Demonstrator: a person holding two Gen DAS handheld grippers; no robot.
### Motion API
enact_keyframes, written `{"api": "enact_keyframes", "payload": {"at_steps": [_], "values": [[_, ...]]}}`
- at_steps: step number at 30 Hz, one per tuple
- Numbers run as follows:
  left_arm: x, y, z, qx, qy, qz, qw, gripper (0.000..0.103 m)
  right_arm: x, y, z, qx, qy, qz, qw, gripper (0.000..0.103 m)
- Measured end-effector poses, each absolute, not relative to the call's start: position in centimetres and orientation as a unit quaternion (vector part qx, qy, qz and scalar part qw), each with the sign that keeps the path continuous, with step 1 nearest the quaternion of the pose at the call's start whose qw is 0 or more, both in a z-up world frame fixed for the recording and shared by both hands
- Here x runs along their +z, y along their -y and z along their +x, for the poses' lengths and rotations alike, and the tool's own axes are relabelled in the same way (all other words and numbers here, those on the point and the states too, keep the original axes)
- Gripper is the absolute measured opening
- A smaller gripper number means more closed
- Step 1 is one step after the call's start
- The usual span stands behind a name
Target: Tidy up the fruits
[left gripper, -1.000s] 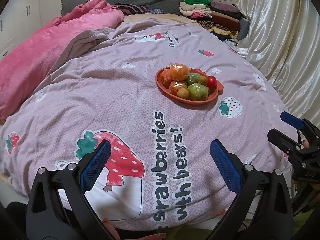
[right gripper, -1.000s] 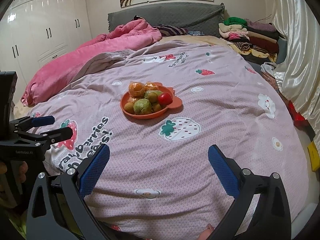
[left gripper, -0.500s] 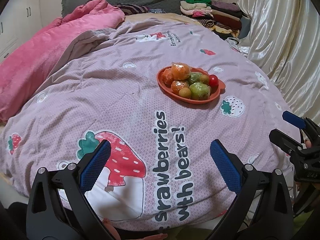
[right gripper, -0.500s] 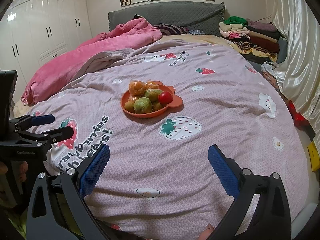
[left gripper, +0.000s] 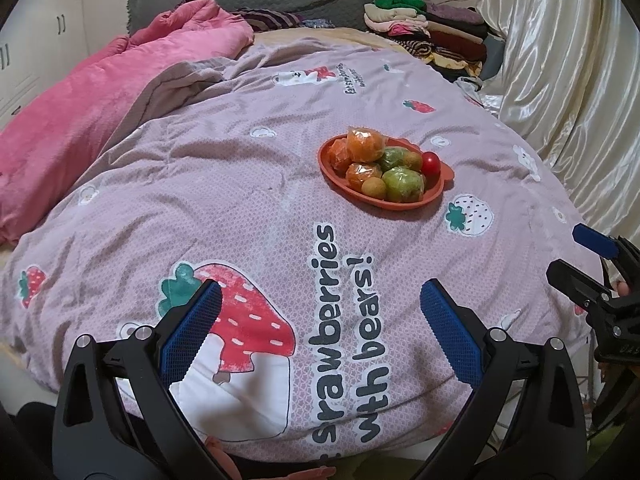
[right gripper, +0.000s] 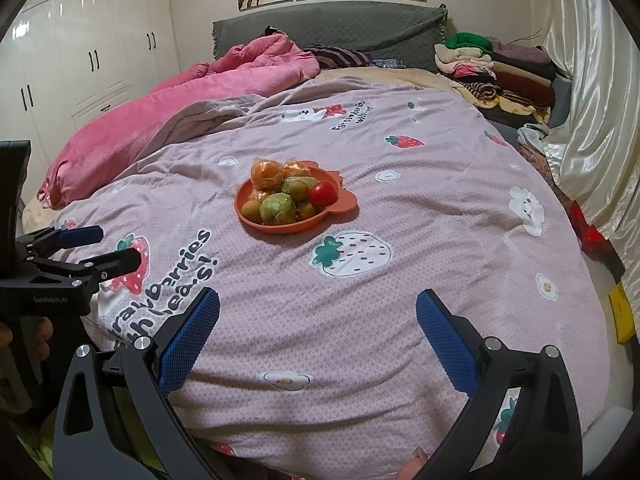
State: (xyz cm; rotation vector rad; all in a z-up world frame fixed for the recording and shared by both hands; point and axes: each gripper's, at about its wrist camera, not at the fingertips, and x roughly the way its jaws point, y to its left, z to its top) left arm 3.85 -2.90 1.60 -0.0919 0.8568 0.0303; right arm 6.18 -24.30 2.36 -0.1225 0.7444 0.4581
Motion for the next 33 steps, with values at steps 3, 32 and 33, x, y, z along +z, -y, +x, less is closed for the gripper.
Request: {"api": "enact_keyframes", "payload": {"at_steps": [3,32,33], "values": [[1.6,2.9,3.8,0.015,-0.416,-0.043,0.908,0.093,2.3,24.4,6.2,0.220,-0.363,-0.058,0.904,0.098],[1.2,3.3,4.0,0.020,-0.430,-0.034,0.902,0.093,1.3,24.6,6.6,0.215,-0.373,-0.045,0.901,0.098],[1.1,3.2,4.1,0.023,-0.432,-0.031,0.901,0.093,1.2,24.6,6.7,0.215,-0.374,-0.044,0.901,0.098]]}}
